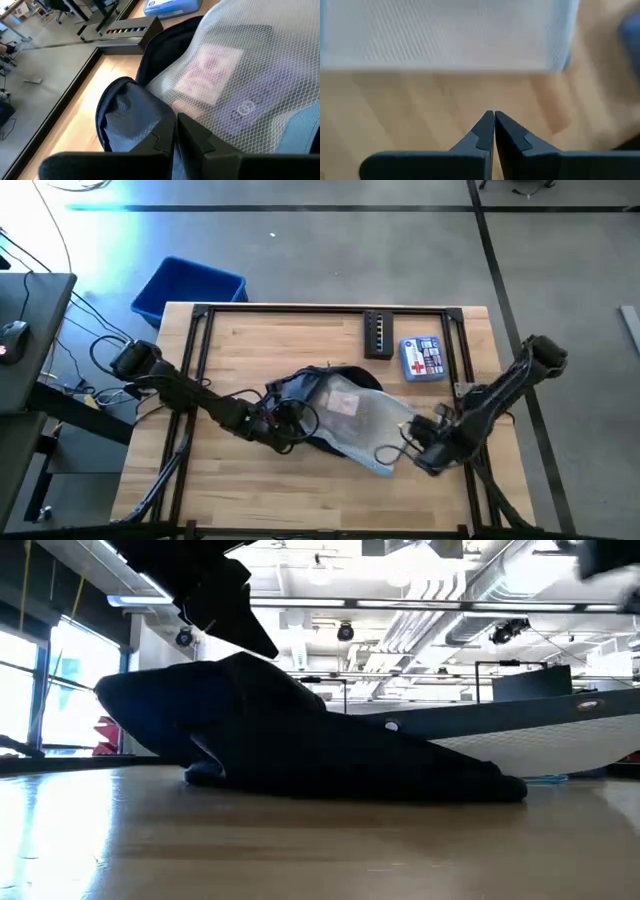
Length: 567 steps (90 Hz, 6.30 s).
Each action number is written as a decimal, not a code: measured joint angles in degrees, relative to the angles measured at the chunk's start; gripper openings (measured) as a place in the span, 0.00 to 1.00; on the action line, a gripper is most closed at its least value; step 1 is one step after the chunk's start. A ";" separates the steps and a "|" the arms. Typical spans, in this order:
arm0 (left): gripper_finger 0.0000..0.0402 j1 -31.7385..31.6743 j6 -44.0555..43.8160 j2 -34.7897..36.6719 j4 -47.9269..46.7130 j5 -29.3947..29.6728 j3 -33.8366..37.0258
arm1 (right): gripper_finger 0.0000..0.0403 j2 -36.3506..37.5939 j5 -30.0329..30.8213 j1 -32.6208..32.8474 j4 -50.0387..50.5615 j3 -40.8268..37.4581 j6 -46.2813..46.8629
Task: Unpack backpack
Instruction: Put the white zip bag into the backpack
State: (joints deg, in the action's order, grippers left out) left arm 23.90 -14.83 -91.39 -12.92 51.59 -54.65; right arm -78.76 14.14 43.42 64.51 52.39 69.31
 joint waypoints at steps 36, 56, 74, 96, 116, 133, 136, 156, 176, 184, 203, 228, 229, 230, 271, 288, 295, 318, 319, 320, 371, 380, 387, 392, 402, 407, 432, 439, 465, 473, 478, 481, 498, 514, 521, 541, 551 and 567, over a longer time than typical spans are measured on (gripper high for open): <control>0.00 -0.43 2.40 0.02 4.53 -0.80 0.00 | 0.00 -5.34 14.00 -6.73 -35.43 -13.25 -10.64; 0.00 -0.79 1.48 -1.78 6.90 -2.26 0.02 | 0.00 -10.28 21.06 -16.27 -58.86 -11.87 -31.26; 0.00 -1.40 2.95 -4.81 9.58 -3.31 0.03 | 0.00 -14.60 13.98 -22.12 -76.85 -11.82 -43.09; 0.01 -0.21 2.96 0.55 3.69 7.42 -0.30 | 0.00 -14.58 13.56 -21.73 -73.99 -11.52 -43.86; 0.15 -8.94 -1.09 9.84 -16.35 -5.41 -3.39 | 0.00 -14.58 13.30 -21.27 -74.16 -11.52 -43.79; 0.36 -18.17 3.19 10.98 -32.00 -20.82 -3.65 | 0.00 -14.58 11.37 -21.24 -74.20 -11.52 -43.37; 0.40 -19.44 3.17 10.64 -34.54 -21.87 -3.65 | 0.00 -14.58 11.09 -21.24 -74.26 -11.52 -43.24; 0.55 -24.81 0.94 8.06 -46.08 -19.57 -3.63 | 0.00 -14.58 9.28 -21.13 -74.18 -11.52 -43.27; 0.55 -26.50 2.29 6.20 -47.43 -12.23 -3.63 | 0.00 -14.56 9.15 -21.13 -73.68 -11.52 -43.24; 0.55 -26.76 4.01 5.33 -48.16 -10.09 -3.56 | 0.00 -14.56 8.70 -21.13 -73.62 -11.52 -43.22; 0.55 -32.46 1.11 -0.37 -57.22 -7.68 -3.26 | 0.00 -14.56 7.57 -20.92 -73.62 -11.52 -42.44; 0.15 -37.57 3.77 -9.00 -51.64 -16.68 -3.26 | 0.00 -14.56 7.22 -19.26 -73.62 -11.52 -42.31; 0.12 -37.58 3.87 -9.22 -51.43 -17.07 -3.26 | 0.00 -14.56 7.22 -19.20 -73.63 -11.52 -42.32; 0.10 -37.60 3.90 -9.42 -51.27 -17.44 -3.26 | 0.00 -14.56 7.22 -19.14 -73.63 -11.52 -42.33; 0.00 -26.18 -5.53 -7.34 -50.33 -27.08 -13.17 | 0.00 -14.64 -1.51 -18.21 -75.90 -11.52 -51.71; 0.00 -22.06 -7.61 -7.26 -49.17 -27.30 -15.95 | 0.00 -17.27 -1.44 -16.15 -77.14 -11.50 -55.49; 0.00 -20.35 -7.77 -7.26 -46.70 -27.36 -15.96 | 0.00 -19.16 1.03 -16.62 -78.75 -11.50 -55.90; 0.00 -14.49 -5.58 -7.26 -30.62 -29.58 -15.96 | 0.00 -23.46 1.76 -20.59 -80.28 -6.86 -55.20; 0.00 -14.25 -5.49 -7.26 -29.89 -29.84 -15.96 | 0.00 -23.77 1.76 -20.62 -80.25 -6.54 -55.23; 0.00 -14.02 -5.38 -7.26 -29.10 -30.06 -15.96 | 0.00 -24.08 1.77 -20.64 -80.21 -6.21 -55.28; 0.00 -6.21 -4.02 -3.92 -26.26 -23.27 -15.96 | 0.00 -32.44 9.07 -19.71 -70.12 6.27 -58.87; 0.00 -4.36 -4.05 -1.00 -29.29 -22.45 -15.96 | 0.00 -32.37 9.62 -19.05 -69.79 6.35 -58.77; 0.00 -3.03 -4.38 0.93 -30.02 -22.42 -15.96 | 0.00 -32.37 9.64 -18.88 -69.53 6.35 -58.43; 0.01 -2.30 -3.94 1.92 -30.70 -22.28 -15.96 | 0.00 -32.37 9.65 -18.93 -69.53 6.35 -57.70; 0.06 -1.16 -4.73 3.82 -30.74 -21.33 -15.96 | 0.00 -32.37 9.63 -18.97 -69.35 6.35 -57.28; 0.09 -0.99 -7.72 4.65 -30.13 -21.01 -15.96 | 0.00 -32.37 9.63 -18.97 -69.22 6.35 -57.26; 0.20 -1.06 -11.63 4.78 -32.23 -28.32 -15.96 | 0.00 -32.35 9.45 -18.94 -67.55 6.35 -56.11; 0.22 -0.37 -6.44 4.20 -36.28 -31.88 -15.96 | 0.00 -32.35 9.45 -18.95 -67.06 6.35 -55.81; 0.29 3.57 -11.33 -0.30 -55.23 -36.21 -14.38 | 0.00 -32.35 9.45 -18.93 -66.86 6.33 -55.81; 0.30 4.11 -11.54 -2.29 -53.32 -40.62 -11.58 | 0.00 -32.35 9.41 -18.95 -66.86 6.33 -55.64; 0.30 4.44 -11.54 -3.67 -50.96 -41.87 -9.50 | 0.00 -32.35 9.41 -18.95 -66.84 6.33 -55.64; 0.30 4.55 -11.44 -4.40 -49.61 -42.09 -8.40 | 0.00 -32.33 9.39 -18.95 -66.82 6.33 -55.64; 0.30 4.74 -13.53 -9.11 -47.25 -29.60 -5.86 | 0.00 -32.33 9.36 -19.06 -66.82 6.31 -55.64; 0.31 6.09 -16.23 -9.62 -46.68 -16.26 -7.88 | 0.00 -32.33 9.41 -19.06 -66.82 6.31 -55.66; 0.31 6.30 -17.75 -8.62 -46.38 -12.31 -8.39 | 0.00 -32.33 9.41 -19.06 -66.82 6.31 -55.81; 0.34 5.35 -14.04 -8.31 -41.03 -16.61 -8.35 | 0.00 -32.33 9.39 -19.06 -66.82 6.31 -55.21; 0.36 5.66 -9.63 -8.31 -37.43 -18.64 -8.35 | 0.00 -32.33 9.34 -19.04 -66.71 6.31 -55.22; 0.37 3.68 -9.90 -8.22 -37.31 -16.52 -7.20 | 0.00 -32.33 9.34 -19.06 -66.62 6.31 -55.18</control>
State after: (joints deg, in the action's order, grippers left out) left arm 27.58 -24.73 -99.61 -50.23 35.07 -61.85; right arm -111.09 23.49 24.36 -2.11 58.70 14.13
